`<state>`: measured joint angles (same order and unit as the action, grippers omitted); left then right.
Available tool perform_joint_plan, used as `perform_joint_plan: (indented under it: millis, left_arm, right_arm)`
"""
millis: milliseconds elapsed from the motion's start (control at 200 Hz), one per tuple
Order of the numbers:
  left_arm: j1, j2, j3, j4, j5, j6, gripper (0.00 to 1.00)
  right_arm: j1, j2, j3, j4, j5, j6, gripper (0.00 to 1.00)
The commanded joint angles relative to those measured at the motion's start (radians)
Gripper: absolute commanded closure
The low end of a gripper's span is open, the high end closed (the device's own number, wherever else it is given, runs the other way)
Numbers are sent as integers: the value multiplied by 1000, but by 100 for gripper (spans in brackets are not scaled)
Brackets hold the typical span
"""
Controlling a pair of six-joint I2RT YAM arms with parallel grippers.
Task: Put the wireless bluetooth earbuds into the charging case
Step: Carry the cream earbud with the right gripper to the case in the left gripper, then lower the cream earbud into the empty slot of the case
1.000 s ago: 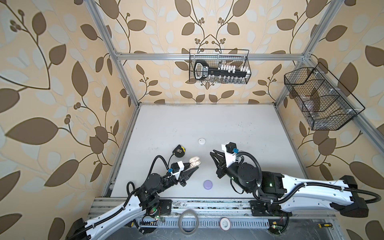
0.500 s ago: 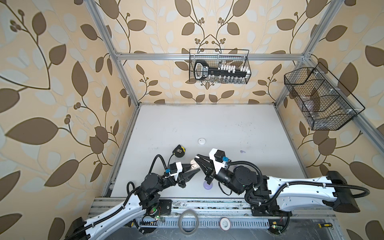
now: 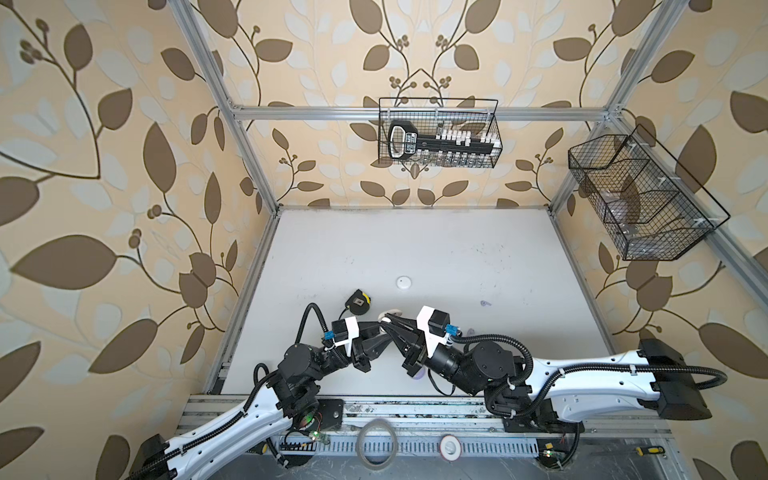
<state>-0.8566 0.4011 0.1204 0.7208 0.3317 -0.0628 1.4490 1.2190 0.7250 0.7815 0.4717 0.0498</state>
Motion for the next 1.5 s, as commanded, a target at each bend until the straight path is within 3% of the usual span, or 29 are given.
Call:
perform_joint_plan:
  millis: [0, 1495]
  left_arm:
    - [1, -4, 47, 65, -11, -18, 100]
    - [1, -70, 55, 16, -48, 0, 100]
  right_arm:
    - [5, 21, -7, 54, 15, -26, 100]
    - [-16, 138, -4, 110, 122, 2, 100]
